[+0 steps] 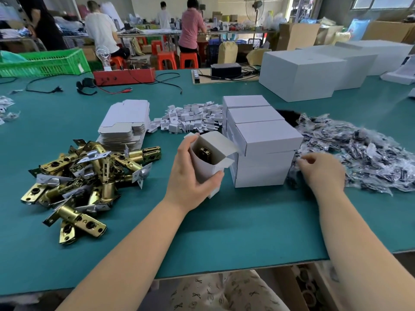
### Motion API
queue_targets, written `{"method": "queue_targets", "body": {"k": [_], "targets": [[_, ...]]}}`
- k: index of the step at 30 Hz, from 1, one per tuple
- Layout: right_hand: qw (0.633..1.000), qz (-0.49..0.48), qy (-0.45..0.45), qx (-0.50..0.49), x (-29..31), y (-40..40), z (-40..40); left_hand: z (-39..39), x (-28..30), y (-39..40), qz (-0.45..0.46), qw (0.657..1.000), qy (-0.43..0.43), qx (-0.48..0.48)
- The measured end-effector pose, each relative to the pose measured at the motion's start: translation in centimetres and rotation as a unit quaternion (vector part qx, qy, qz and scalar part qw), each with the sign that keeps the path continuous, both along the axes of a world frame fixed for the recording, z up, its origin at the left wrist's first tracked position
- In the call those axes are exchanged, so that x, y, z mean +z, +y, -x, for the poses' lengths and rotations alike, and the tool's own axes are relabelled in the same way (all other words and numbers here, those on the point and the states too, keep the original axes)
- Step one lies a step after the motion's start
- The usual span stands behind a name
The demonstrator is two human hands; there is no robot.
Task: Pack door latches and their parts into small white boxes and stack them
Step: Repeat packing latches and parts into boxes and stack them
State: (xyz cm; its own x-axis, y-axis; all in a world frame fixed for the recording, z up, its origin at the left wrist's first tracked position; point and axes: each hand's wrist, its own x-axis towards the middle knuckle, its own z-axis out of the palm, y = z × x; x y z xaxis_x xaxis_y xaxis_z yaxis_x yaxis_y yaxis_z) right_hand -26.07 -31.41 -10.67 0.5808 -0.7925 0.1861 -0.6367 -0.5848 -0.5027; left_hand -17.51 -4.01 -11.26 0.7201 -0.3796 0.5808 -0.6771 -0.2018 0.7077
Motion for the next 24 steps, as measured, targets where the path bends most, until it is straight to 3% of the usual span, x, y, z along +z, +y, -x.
{"method": "queue_targets", "body": {"k": [4, 9, 14, 19, 24], "targets": [[0.993, 0.02, -0.12, 0.001, -0.5, -0.3, 0.4, -0.1, 0.0, 0.2, -0.015, 0.998, 0.066, 0.01], [0.977, 0.01, -0.21, 0.018, -0.6, -0.1, 0.6, -0.1, -0.1, 0.2, -0.025, 0.996, 0.078, 0.021], [0.942, -0.019, -0.333, -0.028, -0.1, 0.3, 0.6, -0.2, -0.2, 0.2, -0.023, 0.997, 0.078, 0.018], [0.913, -0.073, -0.39, -0.096, 0.2, -0.2, 0.6, -0.5, -0.3, 0.1, -0.034, 0.997, 0.07, 0.02], [0.905, -0.134, -0.381, -0.131, 0.3, -0.6, 0.3, -0.5, -0.2, 0.1, -0.037, 0.996, 0.077, 0.01]]}}
